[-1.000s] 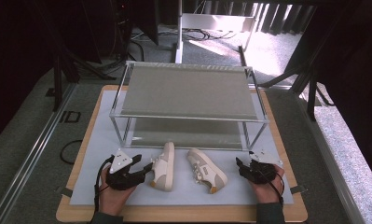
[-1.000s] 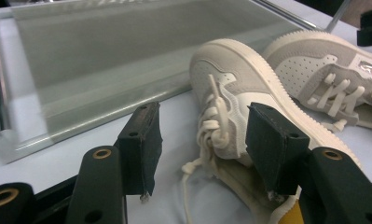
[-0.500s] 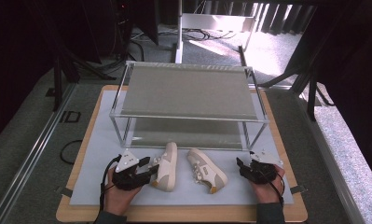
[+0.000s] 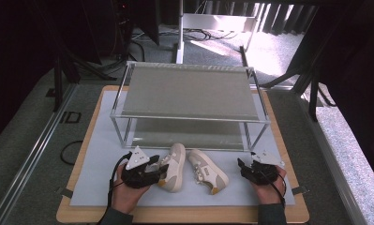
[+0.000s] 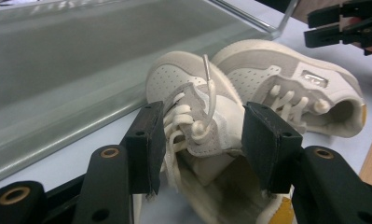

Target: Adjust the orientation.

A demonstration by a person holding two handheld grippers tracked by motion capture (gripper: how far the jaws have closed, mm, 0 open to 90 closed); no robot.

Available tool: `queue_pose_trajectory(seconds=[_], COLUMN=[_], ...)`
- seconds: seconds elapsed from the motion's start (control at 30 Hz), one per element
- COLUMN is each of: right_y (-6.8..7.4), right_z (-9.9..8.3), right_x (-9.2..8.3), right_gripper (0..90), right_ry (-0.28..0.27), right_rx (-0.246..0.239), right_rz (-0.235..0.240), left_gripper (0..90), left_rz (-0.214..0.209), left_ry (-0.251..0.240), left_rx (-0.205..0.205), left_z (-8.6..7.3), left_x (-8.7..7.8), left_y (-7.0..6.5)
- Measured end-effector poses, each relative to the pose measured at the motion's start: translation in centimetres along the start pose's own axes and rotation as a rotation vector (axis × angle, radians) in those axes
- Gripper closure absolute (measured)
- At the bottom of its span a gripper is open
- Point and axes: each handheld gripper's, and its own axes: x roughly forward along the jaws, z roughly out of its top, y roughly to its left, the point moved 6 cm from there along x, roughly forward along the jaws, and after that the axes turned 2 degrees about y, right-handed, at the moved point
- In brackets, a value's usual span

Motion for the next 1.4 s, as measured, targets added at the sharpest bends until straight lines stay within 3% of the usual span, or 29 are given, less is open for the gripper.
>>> queue_pose_trajectory(seconds=[0.2, 0.37, 0.47, 0.83, 0.93, 1.13, 1.4], right_y=[0.1, 0.1, 0.0, -0.2, -0.2, -0.2, -0.4], right_z=[0.0, 0.0, 0.0, 0.0, -0.1, -0.1, -0.1], right_x=[0.0, 0.0, -0.1, -0.1, -0.1, -0.1, -0.1], right_gripper=[41.3, 41.3, 41.3, 41.3, 41.3, 41.2, 41.2], right_ry=[0.001, -0.001, -0.005, -0.007, -0.006, -0.006, -0.006], right_rx=[-0.003, -0.004, 0.0, 0.004, 0.004, 0.001, 0.002], right_rz=[0.002, 0.001, 0.0, -0.005, -0.006, -0.008, -0.012], left_gripper=[47.8, 47.5, 45.7, 50.0, 53.3, 58.5, 62.0], left_rz=[0.042, 0.013, 0.024, 0.042, 0.039, 0.037, 0.049], left_ry=[0.02, 0.02, 0.02, -0.002, 0.019, 0.081, 0.099], left_rx=[0.058, 0.056, 0.064, 0.004, -0.006, 0.014, 0.003], left_z=[0.7, 1.0, 1.0, 0.6, 0.3, -0.7, -1.0], left_x=[0.4, 0.9, 0.9, -0.6, -0.6, 0.3, 0.8], left_y=[-1.0, -1.3, -1.4, 0.1, 0.5, 0.6, 0.8])
